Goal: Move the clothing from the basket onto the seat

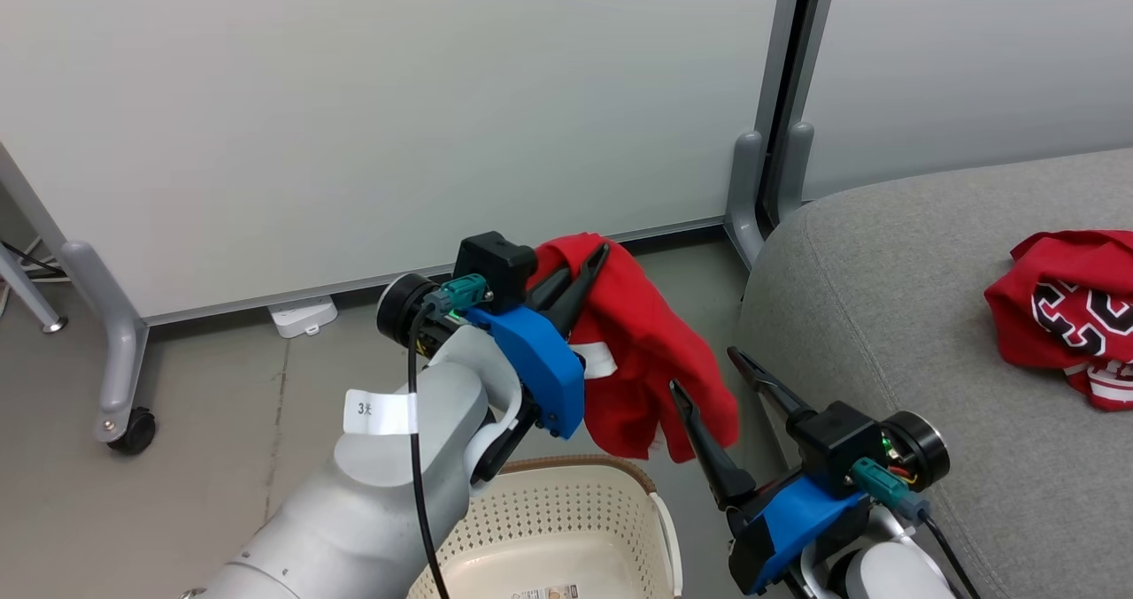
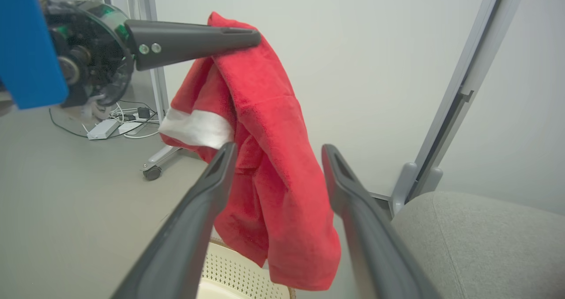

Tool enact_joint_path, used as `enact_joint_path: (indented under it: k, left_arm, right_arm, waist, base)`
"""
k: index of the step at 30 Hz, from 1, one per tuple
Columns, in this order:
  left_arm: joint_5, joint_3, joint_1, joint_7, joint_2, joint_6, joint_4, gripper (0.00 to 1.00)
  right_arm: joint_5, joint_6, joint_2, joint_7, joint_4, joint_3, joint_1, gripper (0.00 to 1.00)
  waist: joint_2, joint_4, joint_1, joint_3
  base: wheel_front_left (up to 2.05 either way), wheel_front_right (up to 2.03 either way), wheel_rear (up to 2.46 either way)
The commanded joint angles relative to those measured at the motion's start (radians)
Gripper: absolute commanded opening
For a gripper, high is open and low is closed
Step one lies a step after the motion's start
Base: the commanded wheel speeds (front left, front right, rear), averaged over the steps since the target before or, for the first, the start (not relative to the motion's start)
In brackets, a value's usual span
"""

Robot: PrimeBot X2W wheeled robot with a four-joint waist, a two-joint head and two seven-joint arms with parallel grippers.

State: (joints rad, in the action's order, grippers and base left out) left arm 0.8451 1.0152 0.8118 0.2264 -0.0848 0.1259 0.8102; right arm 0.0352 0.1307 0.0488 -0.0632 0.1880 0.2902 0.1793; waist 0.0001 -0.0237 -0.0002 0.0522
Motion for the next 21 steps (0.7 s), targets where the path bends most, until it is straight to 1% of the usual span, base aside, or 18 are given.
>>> enact_joint_path:
  k: [1,5,9,21]
  left_arm:
    - [0.006,0.003,0.014,0.005,0.003,0.007,0.004,0.00]
    - [0.012,0.017,0.013,0.004,0.007,0.007,0.002,0.00]
    - [0.018,0.033,0.015,0.003,0.011,0.007,-0.013,0.00]
    - [0.033,0.082,0.016,0.003,0.025,0.007,-0.061,0.00]
  right_arm:
    - [0.002,0.000,0.003,0.001,0.004,0.003,-0.014,1.00]
    - [0.002,0.000,0.003,0.007,0.017,0.010,-0.009,1.00]
    - [0.005,0.000,0.002,0.002,0.061,0.019,0.040,1.00]
    - [0.030,0.000,0.002,-0.047,0.340,0.057,0.239,1.00]
  waist:
    - [-0.0001,0.000,0.0002,0.000]
    - [-0.0001,0.002,0.0002,-0.003]
    - [-0.0001,0.004,0.0002,-0.007]
    - [-0.0001,0.009,0.0002,-0.019]
  base:
    - [0.00,0.00,0.00]
    - [0.00,0.00,0.00]
    - [0.00,0.00,0.00]
    - [0.00,0.00,0.00]
